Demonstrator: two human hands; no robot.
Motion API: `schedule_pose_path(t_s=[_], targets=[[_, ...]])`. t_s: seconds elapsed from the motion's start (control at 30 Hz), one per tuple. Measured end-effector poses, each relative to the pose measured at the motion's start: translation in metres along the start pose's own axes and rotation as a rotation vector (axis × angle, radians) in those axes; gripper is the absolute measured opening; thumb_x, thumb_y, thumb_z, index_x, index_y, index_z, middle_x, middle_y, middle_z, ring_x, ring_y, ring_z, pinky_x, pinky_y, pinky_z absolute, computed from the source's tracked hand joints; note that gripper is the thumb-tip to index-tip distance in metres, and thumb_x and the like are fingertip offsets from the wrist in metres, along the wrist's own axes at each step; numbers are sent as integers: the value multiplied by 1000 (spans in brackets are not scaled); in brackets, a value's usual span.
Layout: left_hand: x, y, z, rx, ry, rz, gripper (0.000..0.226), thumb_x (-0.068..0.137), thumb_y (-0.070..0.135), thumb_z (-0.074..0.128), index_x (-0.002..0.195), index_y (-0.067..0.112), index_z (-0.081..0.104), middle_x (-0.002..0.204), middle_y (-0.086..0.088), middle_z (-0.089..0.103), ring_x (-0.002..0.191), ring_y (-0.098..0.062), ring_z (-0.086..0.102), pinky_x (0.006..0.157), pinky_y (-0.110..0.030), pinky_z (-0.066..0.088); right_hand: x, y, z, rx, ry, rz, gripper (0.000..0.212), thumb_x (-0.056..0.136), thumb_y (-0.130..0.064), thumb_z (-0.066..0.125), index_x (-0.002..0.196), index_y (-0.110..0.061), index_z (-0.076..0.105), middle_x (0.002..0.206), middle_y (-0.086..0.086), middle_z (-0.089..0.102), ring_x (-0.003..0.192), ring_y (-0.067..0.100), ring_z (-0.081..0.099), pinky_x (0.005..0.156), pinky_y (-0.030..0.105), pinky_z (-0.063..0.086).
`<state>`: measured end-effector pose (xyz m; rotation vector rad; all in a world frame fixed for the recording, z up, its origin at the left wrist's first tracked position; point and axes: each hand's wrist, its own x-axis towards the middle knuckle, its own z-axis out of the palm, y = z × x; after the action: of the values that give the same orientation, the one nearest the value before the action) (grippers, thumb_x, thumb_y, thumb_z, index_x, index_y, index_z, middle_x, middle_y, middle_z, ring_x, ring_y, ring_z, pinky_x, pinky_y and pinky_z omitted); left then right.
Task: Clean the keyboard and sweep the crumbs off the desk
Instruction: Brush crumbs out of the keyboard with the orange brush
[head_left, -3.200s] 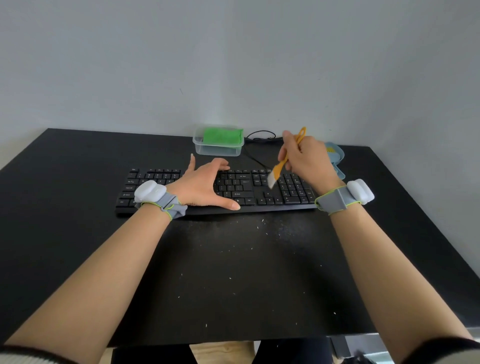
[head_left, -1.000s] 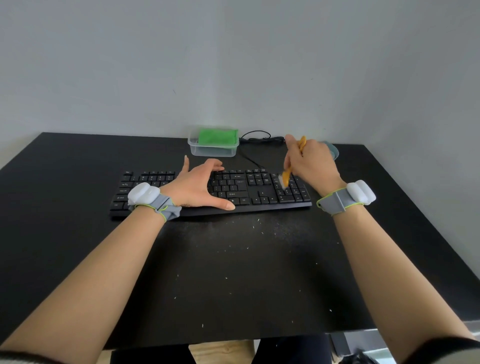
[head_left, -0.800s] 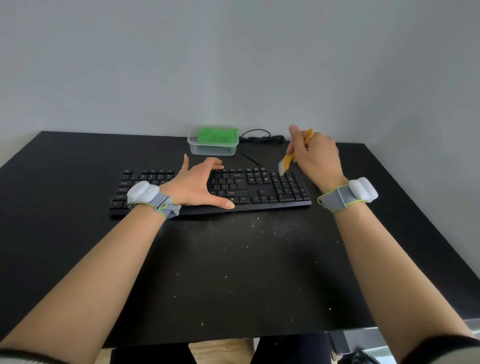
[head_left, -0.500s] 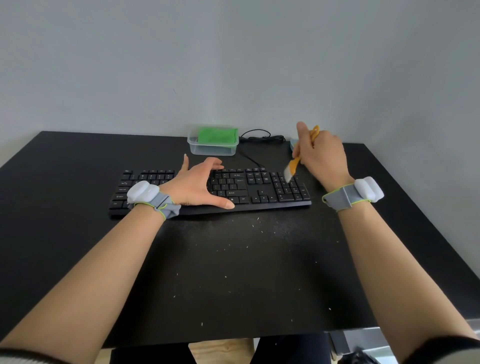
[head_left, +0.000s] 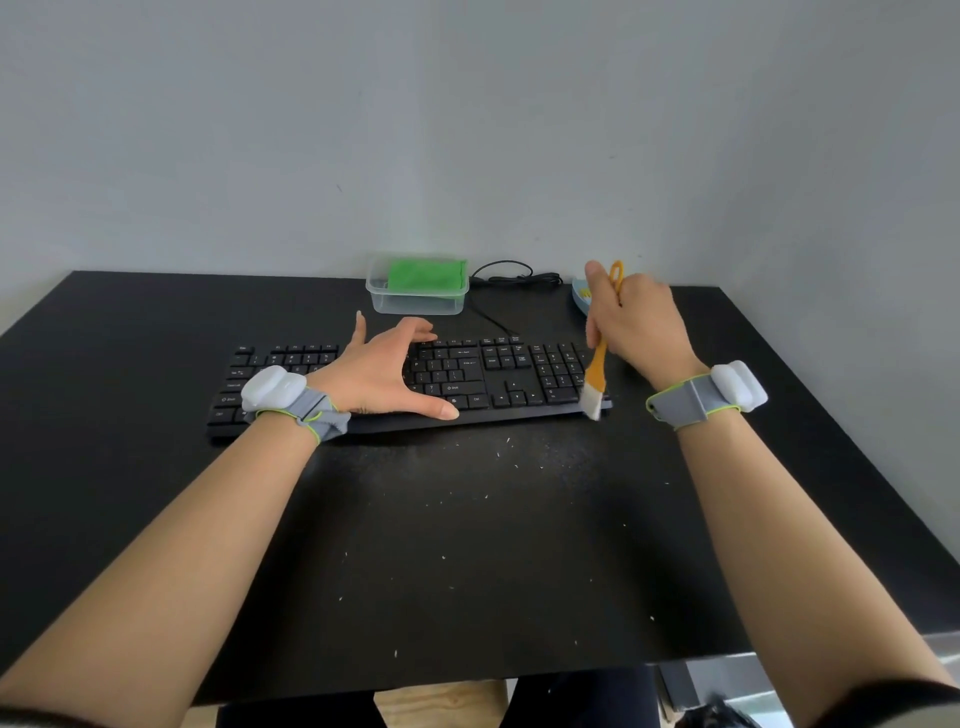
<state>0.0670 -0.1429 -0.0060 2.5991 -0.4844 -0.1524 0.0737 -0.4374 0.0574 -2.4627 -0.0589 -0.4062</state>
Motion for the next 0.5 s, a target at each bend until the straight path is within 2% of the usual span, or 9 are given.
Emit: schedule_pose_path(t_s=[0.1, 0.2, 0.27, 0.37, 0.5], targets=[[0, 0, -1, -1, -2, -2, 125, 50, 86, 66, 147, 21, 22, 153, 9, 40, 144, -12, 32, 116, -54, -21, 4, 3, -2, 92, 90, -21, 66, 103, -51, 36, 58, -15, 70, 53, 5, 65, 56, 24, 65, 70, 40, 57], [0, 1, -2, -3, -16, -6, 129, 47, 90, 63, 147, 21, 21, 153, 8, 40, 143, -12, 32, 116, -54, -21, 4, 6, 0, 23, 38, -63, 57, 98, -60, 39, 72, -19, 69, 65, 1, 70, 66, 21, 68, 71, 45, 58], [0, 0, -2, 0, -21, -3, 131, 45, 92, 61, 147, 22, 21, 153, 9, 40, 143, -12, 32, 116, -54, -21, 0, 5, -2, -53, -24, -14, 65, 101, -57, 33, 65, -17, 71, 59, -1, 66, 65, 20, 66, 72, 40, 56], [0, 0, -1, -3, -16, 0, 129, 45, 92, 62, 147, 22, 22, 153, 9, 40, 143, -12, 33, 116, -53, -21, -1, 2, -8, -64, 33, 40, 74, 103, -47, 29, 52, -11, 69, 44, -2, 57, 56, 20, 61, 72, 38, 54], [0, 1, -2, -5, -23, 2, 129, 46, 91, 63, 146, 21, 22, 153, 8, 40, 143, -13, 33, 117, -53, -20, 1, 10, -7, 11, 72, -6, 68, 101, -56, 32, 59, -19, 71, 54, -2, 65, 60, 18, 65, 74, 41, 56]])
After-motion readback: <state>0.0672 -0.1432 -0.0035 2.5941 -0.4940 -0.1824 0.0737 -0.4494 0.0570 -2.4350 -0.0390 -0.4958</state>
